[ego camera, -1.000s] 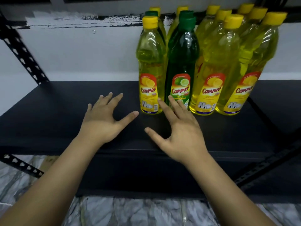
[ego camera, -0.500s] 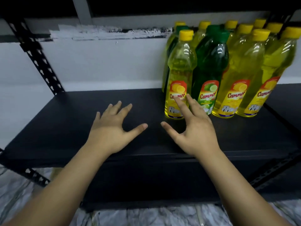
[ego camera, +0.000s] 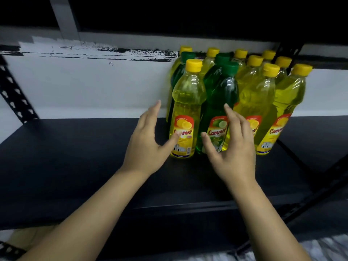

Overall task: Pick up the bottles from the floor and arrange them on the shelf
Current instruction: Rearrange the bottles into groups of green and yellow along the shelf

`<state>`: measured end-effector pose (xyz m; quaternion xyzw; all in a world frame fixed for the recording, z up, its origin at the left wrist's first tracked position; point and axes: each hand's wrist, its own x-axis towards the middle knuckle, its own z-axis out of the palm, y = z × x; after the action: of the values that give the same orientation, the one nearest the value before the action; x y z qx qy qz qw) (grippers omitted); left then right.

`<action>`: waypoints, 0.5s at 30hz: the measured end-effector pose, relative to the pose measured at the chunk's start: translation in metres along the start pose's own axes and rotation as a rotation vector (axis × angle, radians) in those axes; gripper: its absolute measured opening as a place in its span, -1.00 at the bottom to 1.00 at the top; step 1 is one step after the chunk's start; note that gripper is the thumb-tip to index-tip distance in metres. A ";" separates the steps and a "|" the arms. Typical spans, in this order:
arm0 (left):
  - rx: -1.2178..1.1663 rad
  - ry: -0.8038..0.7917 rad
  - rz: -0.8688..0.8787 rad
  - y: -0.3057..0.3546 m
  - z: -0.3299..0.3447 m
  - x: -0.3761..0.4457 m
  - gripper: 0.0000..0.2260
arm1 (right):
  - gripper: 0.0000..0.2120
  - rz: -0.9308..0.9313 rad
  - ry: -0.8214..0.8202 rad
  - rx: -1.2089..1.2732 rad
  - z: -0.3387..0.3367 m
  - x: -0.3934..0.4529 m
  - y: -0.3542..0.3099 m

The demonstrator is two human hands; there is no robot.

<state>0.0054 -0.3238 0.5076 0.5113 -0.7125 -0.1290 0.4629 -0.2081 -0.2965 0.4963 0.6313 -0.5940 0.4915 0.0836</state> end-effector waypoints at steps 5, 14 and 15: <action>-0.011 0.200 0.089 0.024 0.046 0.013 -0.14 | -0.18 0.021 0.082 0.062 0.015 0.018 0.008; 0.124 0.245 0.068 0.032 0.044 0.020 -0.08 | 0.00 0.049 0.076 -0.006 0.039 0.014 -0.002; 0.125 0.234 0.071 0.030 0.041 0.021 -0.08 | 0.01 0.047 0.083 -0.005 0.041 0.015 -0.003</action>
<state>-0.0462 -0.3400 0.5164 0.5253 -0.6779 -0.0076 0.5142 -0.1874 -0.3336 0.4876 0.5958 -0.6061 0.5177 0.0983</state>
